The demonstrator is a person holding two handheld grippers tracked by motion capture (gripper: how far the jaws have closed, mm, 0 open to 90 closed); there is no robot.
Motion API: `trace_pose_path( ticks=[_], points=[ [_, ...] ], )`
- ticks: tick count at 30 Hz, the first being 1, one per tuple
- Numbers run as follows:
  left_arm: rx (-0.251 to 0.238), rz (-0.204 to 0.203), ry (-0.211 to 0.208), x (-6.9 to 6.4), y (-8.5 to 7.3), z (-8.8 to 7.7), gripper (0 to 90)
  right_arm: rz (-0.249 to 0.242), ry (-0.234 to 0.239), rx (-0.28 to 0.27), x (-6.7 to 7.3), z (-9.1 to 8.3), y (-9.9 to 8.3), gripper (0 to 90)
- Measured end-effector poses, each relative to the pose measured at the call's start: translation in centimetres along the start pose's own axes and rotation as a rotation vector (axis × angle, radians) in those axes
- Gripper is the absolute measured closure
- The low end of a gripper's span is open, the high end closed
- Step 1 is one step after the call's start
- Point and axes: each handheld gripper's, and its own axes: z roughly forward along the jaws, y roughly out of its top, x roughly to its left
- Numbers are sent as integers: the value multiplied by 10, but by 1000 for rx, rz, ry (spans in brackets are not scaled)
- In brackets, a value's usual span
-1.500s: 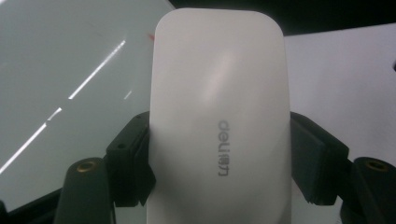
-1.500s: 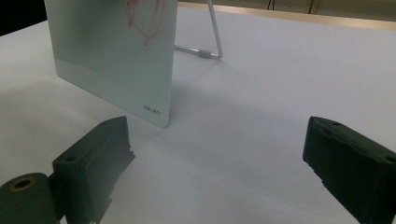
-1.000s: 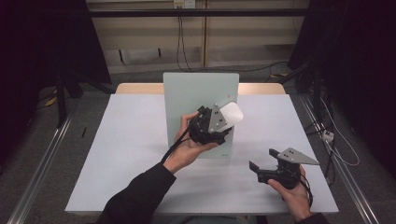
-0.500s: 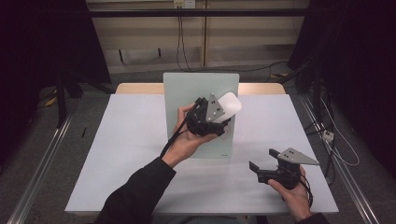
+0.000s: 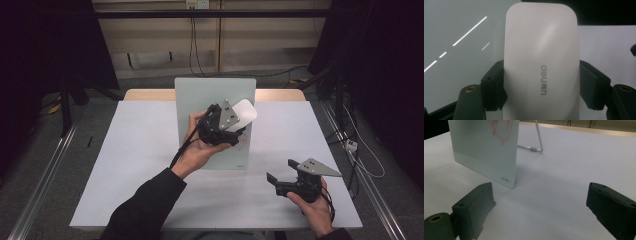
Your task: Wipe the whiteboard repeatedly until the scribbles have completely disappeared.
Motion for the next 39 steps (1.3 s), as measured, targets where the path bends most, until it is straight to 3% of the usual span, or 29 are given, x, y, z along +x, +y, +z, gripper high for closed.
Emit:
trace_pose_path(
  ticks=[5,8,13,20,22,25,39],
  points=[
    [-36,-33,50,14,11,-7,311,0,0,-3,0,0,0,73],
    [-24,-2,61,11,11,-6,311,0,-2,-3,0,1,0,73],
    [9,37,19,-3,2,2,312,0,0,-1,0,0,0,73],
    [63,66,-51,-27,-18,12,312,-1,-1,0,0,0,0,73],
    [70,65,-61,-28,-21,12,312,0,-4,-1,0,0,0,73],
    [65,53,-69,-24,-17,11,312,1,-2,0,1,0,0,73],
    [-27,-37,51,23,12,-13,311,-1,-3,-2,0,0,0,73]
  ],
)
